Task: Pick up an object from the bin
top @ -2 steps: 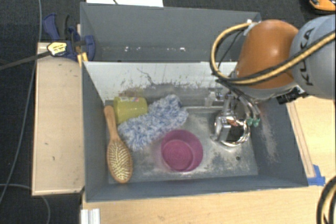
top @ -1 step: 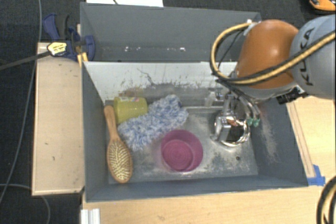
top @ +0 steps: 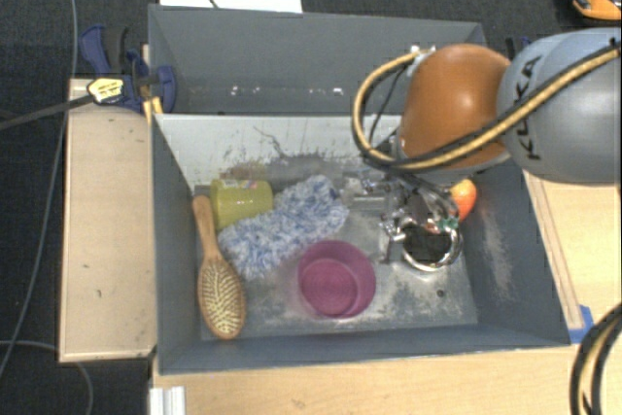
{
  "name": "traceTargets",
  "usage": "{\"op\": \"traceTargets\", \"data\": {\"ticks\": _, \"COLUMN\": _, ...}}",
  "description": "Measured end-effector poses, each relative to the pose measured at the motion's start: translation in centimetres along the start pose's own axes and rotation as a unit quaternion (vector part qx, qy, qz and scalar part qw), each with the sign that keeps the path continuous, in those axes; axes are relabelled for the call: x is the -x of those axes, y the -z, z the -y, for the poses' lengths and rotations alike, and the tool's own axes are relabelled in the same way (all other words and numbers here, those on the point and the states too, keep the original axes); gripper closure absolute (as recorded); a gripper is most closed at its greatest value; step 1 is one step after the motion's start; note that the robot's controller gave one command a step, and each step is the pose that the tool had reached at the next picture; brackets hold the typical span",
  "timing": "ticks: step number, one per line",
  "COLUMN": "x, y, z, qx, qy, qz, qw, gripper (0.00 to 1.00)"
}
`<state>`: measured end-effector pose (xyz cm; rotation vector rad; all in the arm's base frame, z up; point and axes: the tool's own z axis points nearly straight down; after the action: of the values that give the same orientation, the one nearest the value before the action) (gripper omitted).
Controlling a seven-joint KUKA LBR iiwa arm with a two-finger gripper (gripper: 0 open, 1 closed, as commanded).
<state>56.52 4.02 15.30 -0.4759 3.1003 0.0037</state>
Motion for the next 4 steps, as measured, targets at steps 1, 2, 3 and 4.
{"op": "traceTargets", "data": {"ticks": 1, "x": -2.0, "y": -2.1, "z": 0.7, "qx": -0.001, "qy": -0.041, "qz": 0.0033, "qw": 0.9992, "gripper": 0.00}}
{"op": "traceTargets", "data": {"ticks": 2, "x": -3.1, "y": -3.2, "z": 0.7, "qx": -0.001, "qy": -0.051, "qz": 0.0035, "qw": 0.9987, "gripper": 0.00}}
{"op": "traceTargets", "data": {"ticks": 3, "x": -3.2, "y": -4.3, "z": -0.4, "qx": -0.002, "qy": -0.047, "qz": 0.0051, "qw": 0.9989, "gripper": 0.00}}
{"op": "traceTargets", "data": {"ticks": 4, "x": -2.8, "y": -5.3, "z": -0.6, "qx": 0.001, "qy": -0.105, "qz": 0.0032, "qw": 0.9945, "gripper": 0.00}}
